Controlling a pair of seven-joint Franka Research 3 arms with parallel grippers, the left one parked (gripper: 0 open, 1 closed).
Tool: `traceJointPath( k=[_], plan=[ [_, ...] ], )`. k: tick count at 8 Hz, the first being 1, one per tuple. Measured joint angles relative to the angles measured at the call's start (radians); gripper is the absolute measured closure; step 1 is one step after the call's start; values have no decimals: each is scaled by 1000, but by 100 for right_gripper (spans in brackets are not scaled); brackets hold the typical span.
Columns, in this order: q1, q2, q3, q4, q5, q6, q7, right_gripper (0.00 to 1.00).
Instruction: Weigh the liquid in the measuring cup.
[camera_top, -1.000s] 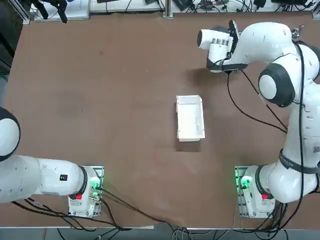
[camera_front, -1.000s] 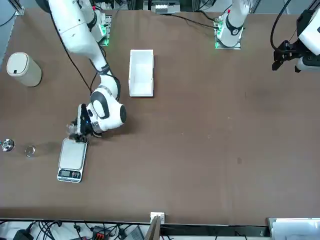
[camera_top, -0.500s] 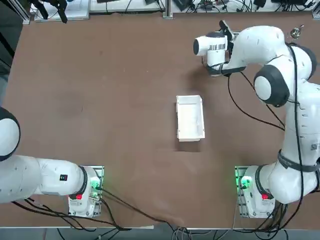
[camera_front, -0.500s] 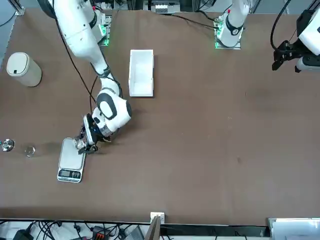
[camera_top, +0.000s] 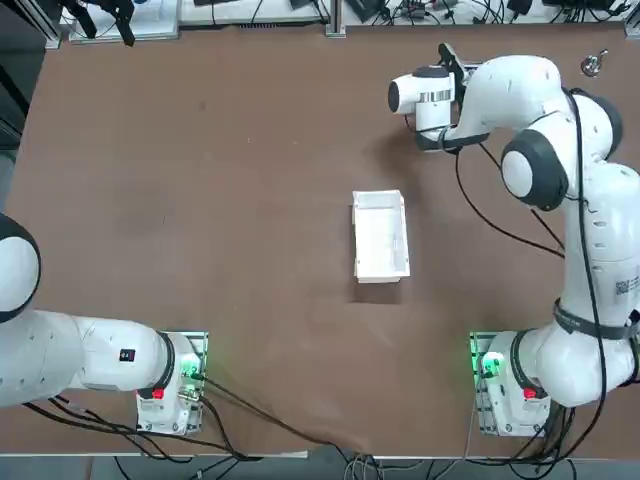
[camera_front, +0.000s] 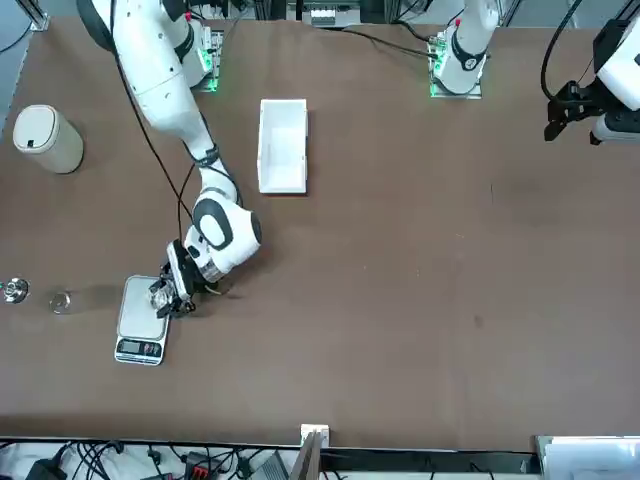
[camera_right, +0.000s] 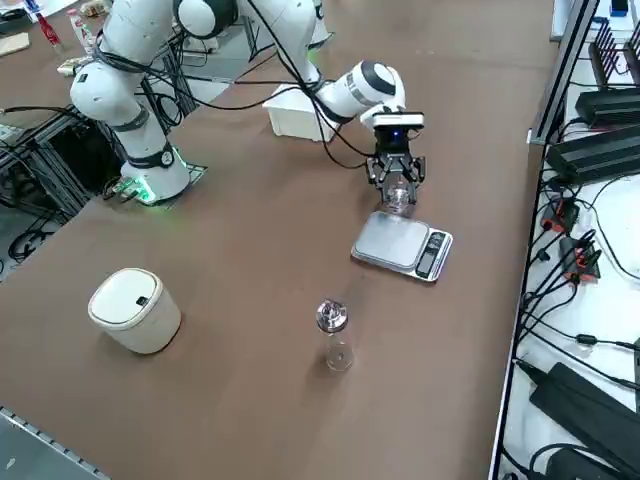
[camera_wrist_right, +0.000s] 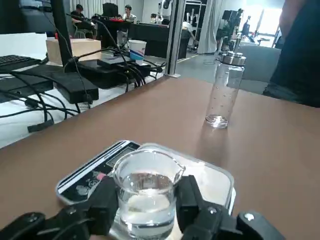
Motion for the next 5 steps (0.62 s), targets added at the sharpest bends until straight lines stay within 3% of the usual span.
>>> traceJointPath(
  k=[5],
  plan=[
    [-83, 82, -5, 92, -70, 24, -1, 38]
  ],
)
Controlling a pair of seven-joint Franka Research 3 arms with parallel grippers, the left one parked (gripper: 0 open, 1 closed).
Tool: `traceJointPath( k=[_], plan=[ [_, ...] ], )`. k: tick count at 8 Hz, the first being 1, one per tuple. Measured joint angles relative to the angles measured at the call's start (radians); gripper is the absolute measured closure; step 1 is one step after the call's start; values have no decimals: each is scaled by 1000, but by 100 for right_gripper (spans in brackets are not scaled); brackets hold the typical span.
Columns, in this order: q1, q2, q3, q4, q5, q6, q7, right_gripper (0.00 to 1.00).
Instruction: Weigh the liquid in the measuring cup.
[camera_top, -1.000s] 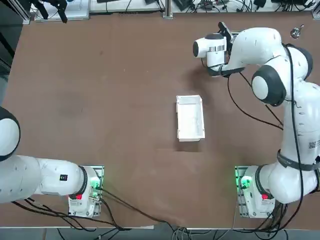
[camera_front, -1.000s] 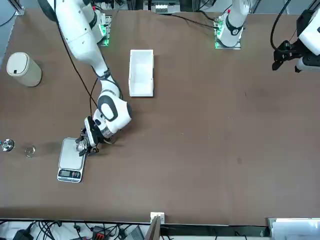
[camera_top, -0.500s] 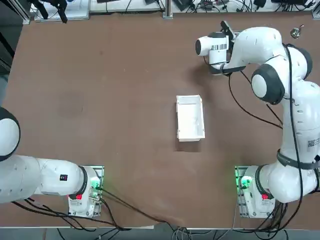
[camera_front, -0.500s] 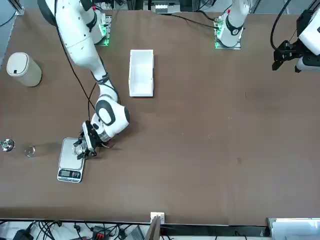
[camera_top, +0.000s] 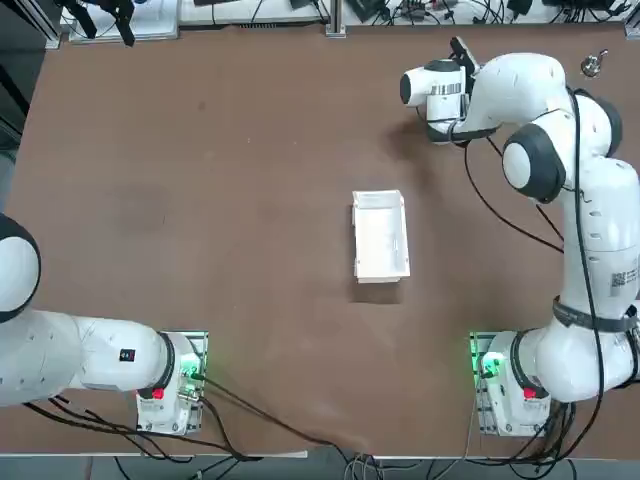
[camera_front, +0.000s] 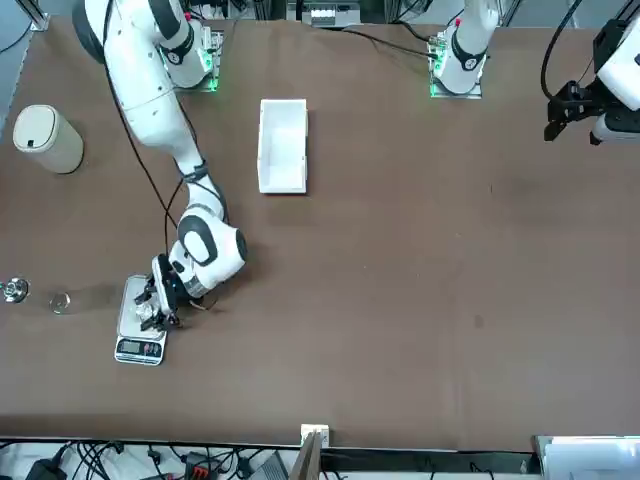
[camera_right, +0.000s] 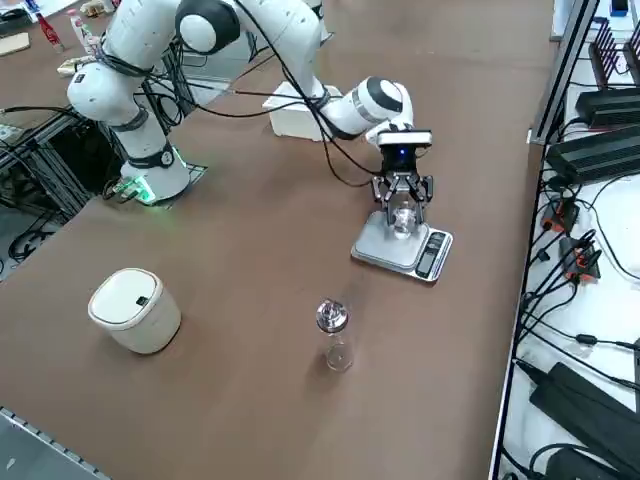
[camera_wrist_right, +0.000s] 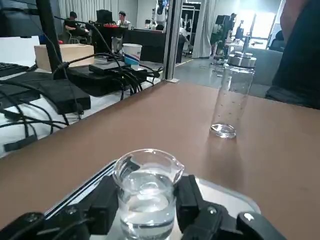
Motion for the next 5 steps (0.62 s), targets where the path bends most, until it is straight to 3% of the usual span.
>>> traceJointPath(
  k=[3, 4, 5],
  plan=[
    [-21, 6, 0, 8, -4, 5, 0, 37],
    [-20, 7, 1, 8, -2, 5, 0, 33],
    [-19, 7, 2, 8, 2, 5, 0, 24]
  ],
)
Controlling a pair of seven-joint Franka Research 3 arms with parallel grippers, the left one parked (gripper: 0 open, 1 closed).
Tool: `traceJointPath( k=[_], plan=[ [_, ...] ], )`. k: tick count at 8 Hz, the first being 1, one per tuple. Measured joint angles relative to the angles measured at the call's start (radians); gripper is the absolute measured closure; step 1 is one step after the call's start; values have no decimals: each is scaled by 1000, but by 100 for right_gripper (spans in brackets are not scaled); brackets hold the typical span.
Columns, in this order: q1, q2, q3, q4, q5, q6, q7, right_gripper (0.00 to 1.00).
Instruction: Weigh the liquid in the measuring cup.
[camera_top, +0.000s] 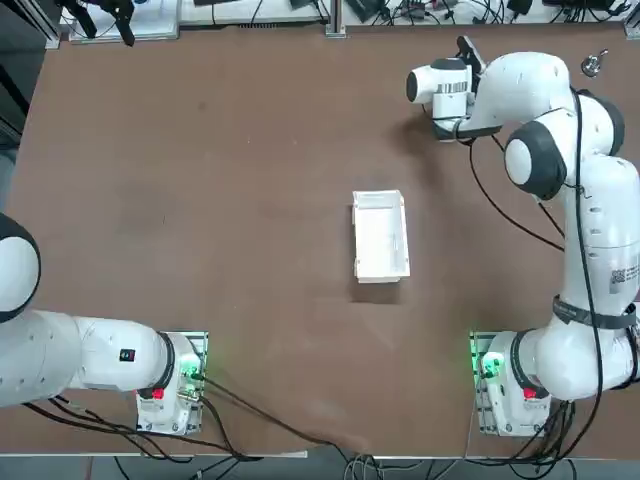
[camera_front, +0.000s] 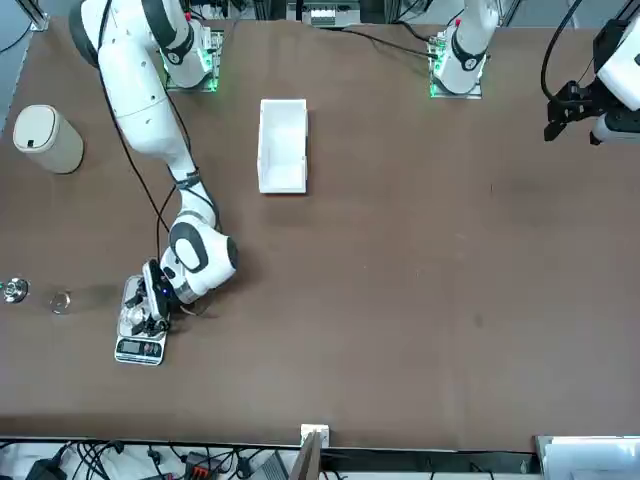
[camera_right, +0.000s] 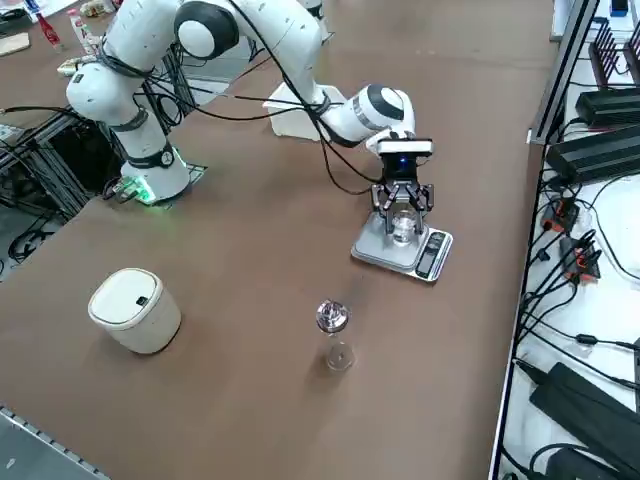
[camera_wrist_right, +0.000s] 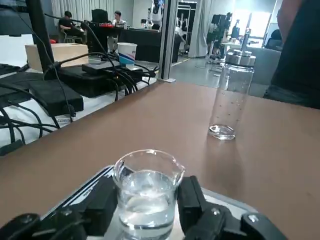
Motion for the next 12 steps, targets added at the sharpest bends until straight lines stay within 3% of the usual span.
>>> traceJointPath(
  k=[1, 2, 4, 6, 8, 12],
  plan=[
    [2, 0, 1, 0, 10, -1, 0, 7],
    [3, 0, 1, 0, 21, -2, -12, 0],
    [8, -3, 11, 7, 95, -3, -111, 0],
    [34, -55, 44, 40, 291, -6, -308, 0],
    [63, -154, 86, 68, 477, -18, -511, 0],
    [55, -447, 96, 74, 871, -104, -1058, 0]
  ],
)
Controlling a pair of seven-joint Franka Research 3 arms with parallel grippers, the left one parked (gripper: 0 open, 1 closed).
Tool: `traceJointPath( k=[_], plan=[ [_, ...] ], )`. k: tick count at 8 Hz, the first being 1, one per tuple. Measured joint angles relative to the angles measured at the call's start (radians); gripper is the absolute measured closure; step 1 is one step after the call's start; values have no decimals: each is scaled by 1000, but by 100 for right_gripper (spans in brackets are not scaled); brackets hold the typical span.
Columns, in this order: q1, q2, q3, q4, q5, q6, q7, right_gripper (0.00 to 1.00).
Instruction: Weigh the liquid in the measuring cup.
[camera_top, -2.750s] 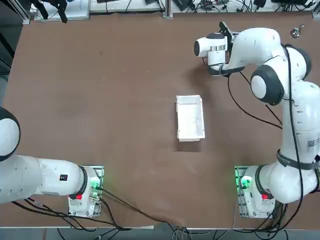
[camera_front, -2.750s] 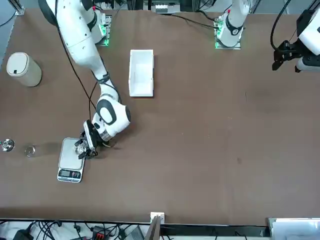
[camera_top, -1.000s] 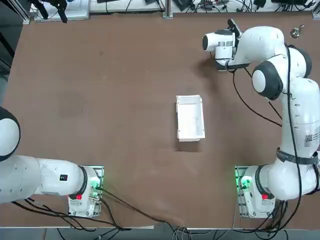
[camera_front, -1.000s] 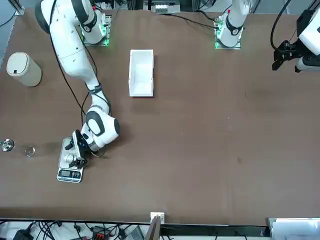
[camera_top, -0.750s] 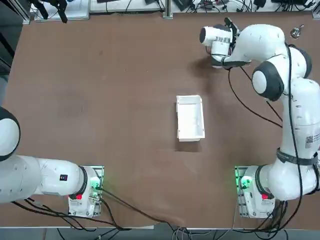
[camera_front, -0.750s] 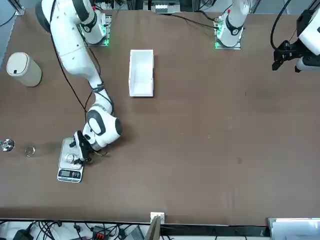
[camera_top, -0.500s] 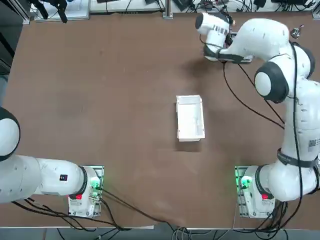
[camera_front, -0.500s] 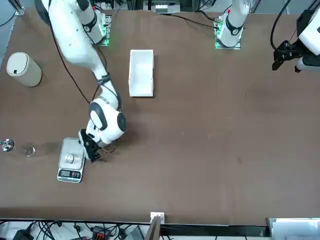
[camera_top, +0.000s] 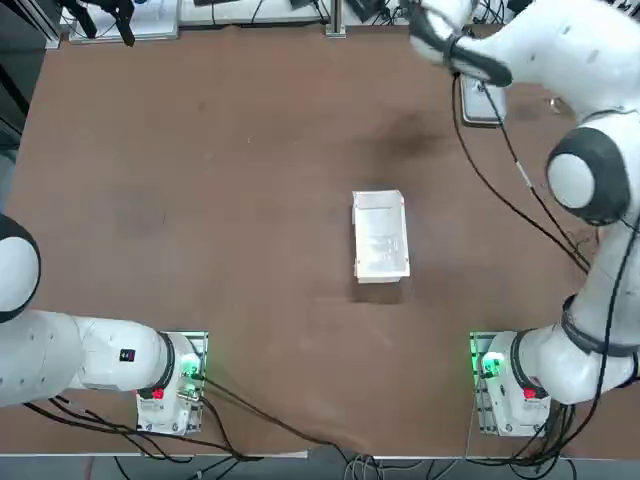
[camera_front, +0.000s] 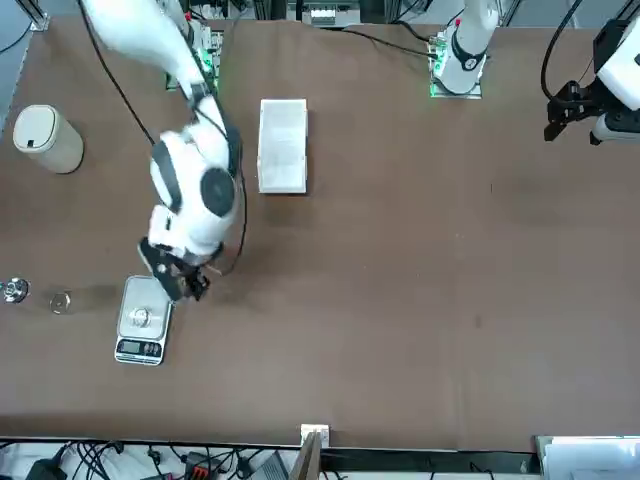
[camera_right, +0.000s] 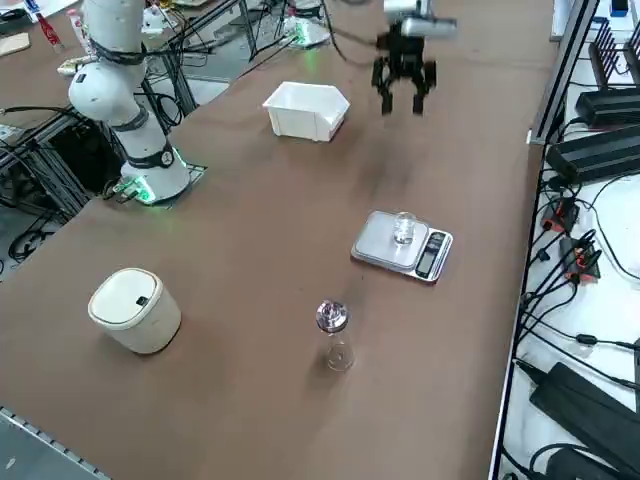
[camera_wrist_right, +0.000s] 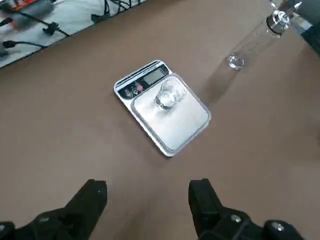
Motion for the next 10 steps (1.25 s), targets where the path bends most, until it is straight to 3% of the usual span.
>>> traceJointPath(
  k=[2, 6, 8, 10],
  plan=[
    [-64, -128, -3, -4, 156, -97, -336, 0],
    [-340, -338, -13, -21, 476, -235, -954, 0],
    [-402, -395, -14, -30, 526, -282, -1128, 0],
    [-414, -442, -16, -46, 550, -305, -1181, 0]
  ],
)
